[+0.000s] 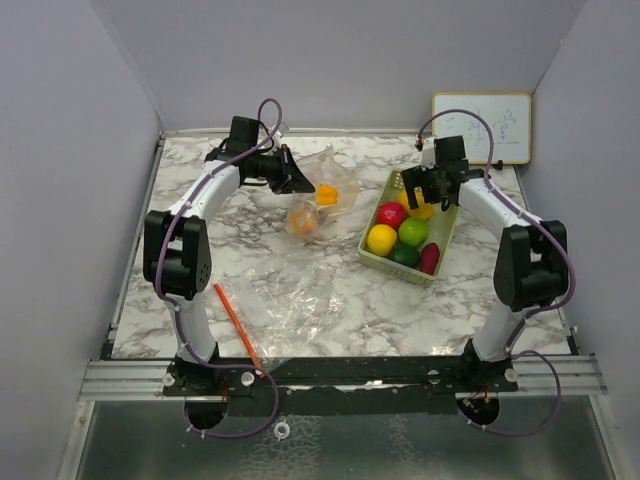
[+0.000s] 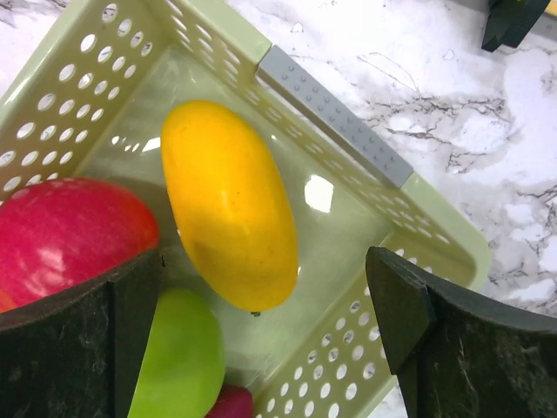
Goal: Place the food in the zip-top bag and seal the zipper
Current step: Pick up the fake fruit from the bin.
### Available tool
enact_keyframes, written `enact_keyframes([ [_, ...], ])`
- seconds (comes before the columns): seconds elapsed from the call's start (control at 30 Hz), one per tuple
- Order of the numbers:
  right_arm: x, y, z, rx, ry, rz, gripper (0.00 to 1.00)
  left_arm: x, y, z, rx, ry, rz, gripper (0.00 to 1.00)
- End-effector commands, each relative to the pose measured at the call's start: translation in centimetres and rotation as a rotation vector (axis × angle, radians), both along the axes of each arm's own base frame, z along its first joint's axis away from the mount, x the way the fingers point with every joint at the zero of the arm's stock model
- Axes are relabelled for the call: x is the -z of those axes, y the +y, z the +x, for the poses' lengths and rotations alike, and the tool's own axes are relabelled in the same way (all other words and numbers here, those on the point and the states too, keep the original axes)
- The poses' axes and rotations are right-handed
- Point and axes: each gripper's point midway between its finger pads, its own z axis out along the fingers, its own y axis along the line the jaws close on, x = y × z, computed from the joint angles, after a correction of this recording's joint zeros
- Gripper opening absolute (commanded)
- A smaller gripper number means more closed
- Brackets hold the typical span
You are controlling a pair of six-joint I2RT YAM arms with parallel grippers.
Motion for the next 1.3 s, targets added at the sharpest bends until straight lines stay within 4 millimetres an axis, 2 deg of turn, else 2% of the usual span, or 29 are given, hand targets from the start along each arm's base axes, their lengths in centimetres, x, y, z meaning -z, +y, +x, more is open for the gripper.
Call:
enact_keyframes([
  [0.0, 0.3, 0.4, 1.7, -0.063, -0.015, -0.039, 1.00, -0.7, 0.0, 0.0, 0.017, -0.027, -0.014, 0.00],
  [0.1, 1.0, 1.2, 2.1, -0.078, 0.003, -0.005, 1.00, -0.8, 0.1, 0.0, 0.017, -0.030, -0.013, 0.00],
  [0.3, 4.0, 2.1, 2.2, -0.027, 0.060, 0.069, 0.96, -0.9, 0.1, -0.2, 0.016, -0.032, -0.010, 0.00],
  [0.47, 6.4, 1.8, 2.2, 0.016, 0.086, 0.068, 0.92, -1.0, 0.2, -0.3, 0.014, -0.031, -0.007, 0.00],
  [0.63, 6.5, 2.1, 2.6, 0.014, 0.062, 0.087, 0.87, -1.1, 0.2, -0.4, 0.016, -0.034, -0.008, 0.00],
  [0.87, 4.3, 3.9, 3.0, -0.071, -0.017, 0.163, 0.73, -1.0, 0.2, -0.3, 0.017, -0.034, -0.009, 0.00],
  [0.93, 4.0, 3.9, 3.0, -0.054, -0.017, 0.170, 0.58, -1.0, 0.1, -0.3, 0.018, -0.035, -0.008, 0.00],
  [1.0, 4.3, 3.1, 2.5, 0.000, 0.014, 0.152, 0.18, -1.0, 0.2, -0.3, 0.018, -0.034, -0.010, 0.00],
  [1.03, 4.0, 2.9, 2.4, 0.010, 0.013, 0.145, 0.12, -1.0, 0.2, -0.3, 0.017, -0.032, -0.010, 0.00],
  [1.07, 3.6, 2.8, 2.0, 0.018, 0.014, 0.142, 0.10, -1.0, 0.1, -0.4, 0.019, -0.033, -0.010, 0.00],
  [1.13, 1.8, 2.6, 1.4, 0.028, -0.008, 0.150, 0.09, -1.0, 0.2, -0.4, 0.019, -0.031, -0.009, 0.00],
  [1.27, -5.9, 3.5, 0.0, 0.013, -0.119, 0.200, 0.07, -1.3, 0.2, -0.4, 0.018, -0.037, -0.010, 0.00],
])
